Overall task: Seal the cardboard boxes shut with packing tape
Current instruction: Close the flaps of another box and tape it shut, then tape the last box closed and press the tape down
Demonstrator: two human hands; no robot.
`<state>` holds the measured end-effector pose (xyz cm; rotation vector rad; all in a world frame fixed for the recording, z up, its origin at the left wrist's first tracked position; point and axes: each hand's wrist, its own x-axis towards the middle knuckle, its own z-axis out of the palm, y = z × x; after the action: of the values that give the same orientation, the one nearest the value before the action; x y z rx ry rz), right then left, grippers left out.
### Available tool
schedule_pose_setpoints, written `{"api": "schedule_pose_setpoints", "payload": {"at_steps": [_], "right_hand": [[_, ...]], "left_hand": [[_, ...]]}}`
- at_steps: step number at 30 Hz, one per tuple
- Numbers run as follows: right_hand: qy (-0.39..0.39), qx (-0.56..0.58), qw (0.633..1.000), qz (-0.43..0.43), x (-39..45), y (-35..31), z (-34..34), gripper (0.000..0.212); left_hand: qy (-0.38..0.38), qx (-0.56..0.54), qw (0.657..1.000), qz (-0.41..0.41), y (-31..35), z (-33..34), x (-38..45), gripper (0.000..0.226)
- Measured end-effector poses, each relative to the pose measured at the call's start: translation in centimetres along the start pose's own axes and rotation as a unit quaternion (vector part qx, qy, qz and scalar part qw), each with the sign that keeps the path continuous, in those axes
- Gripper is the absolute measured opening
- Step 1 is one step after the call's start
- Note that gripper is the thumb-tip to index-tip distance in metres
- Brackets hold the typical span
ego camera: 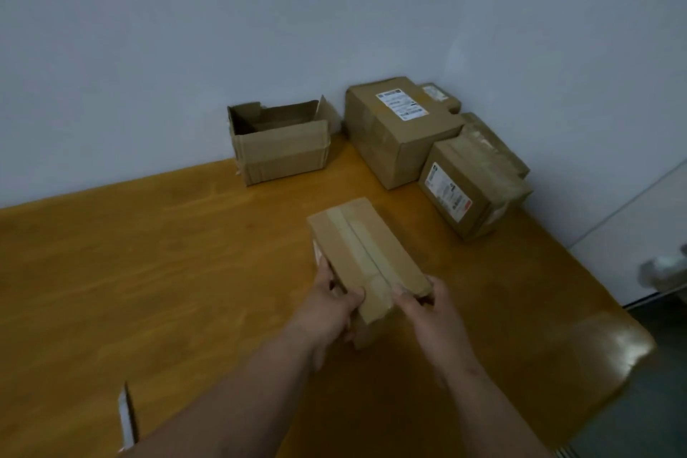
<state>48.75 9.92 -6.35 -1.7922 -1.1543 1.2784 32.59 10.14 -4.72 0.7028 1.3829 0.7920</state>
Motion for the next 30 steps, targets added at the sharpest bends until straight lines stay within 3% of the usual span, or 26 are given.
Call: {"api": "schedule_pose_setpoints", "payload": {"at_steps": [5,10,13,16,19,21,24,27,30], "right_hand": [[0.065,0.051,0.997,0.002,5.0,-0.2,-4.9,0.055],[0.133,0.021,0.991,0.010,12.0,0.5,-8.4,0.082],[0.187,0.077,0.979,0.038,15.0,0.1,-8.5,0.089],[0.235,0.144,0.961,0.026,16.6,-0.8,-8.1,0.070],[0.272,0.012,0.953,-0.135,16.0,-1.4,-6.6,0.039],[0.198,-0.060,0.948,-0.242,15.6,-2.2,-5.0,0.023],[0.043,-0.127,0.936,-0.324,16.9,-4.5,-2.1,0.015],[-0.069,-0.194,0.932,-0.298,19.5,-8.1,1.4,0.031],[-0.105,-0.183,0.941,-0.263,22.4,-11.9,5.5,0.054]], "left_hand": [[-0.037,0.039,0.998,0.025,3.3,6.1,4.7,0.085],[-0.070,0.099,0.992,0.036,5.2,11.4,11.1,0.077],[-0.068,0.097,0.993,0.025,5.4,13.3,14.5,0.074],[-0.058,0.097,0.993,0.032,5.4,13.7,16.4,0.070],[0.014,0.104,0.994,0.037,5.6,12.3,17.2,0.059],[0.094,0.096,0.990,0.037,6.1,10.3,17.8,0.058],[0.223,0.049,0.973,0.030,7.3,5.8,18.4,0.057],[0.325,0.007,0.945,0.028,8.8,0.5,19.1,0.062],[0.390,0.007,0.917,0.077,10.3,-4.7,20.0,0.070]]}}
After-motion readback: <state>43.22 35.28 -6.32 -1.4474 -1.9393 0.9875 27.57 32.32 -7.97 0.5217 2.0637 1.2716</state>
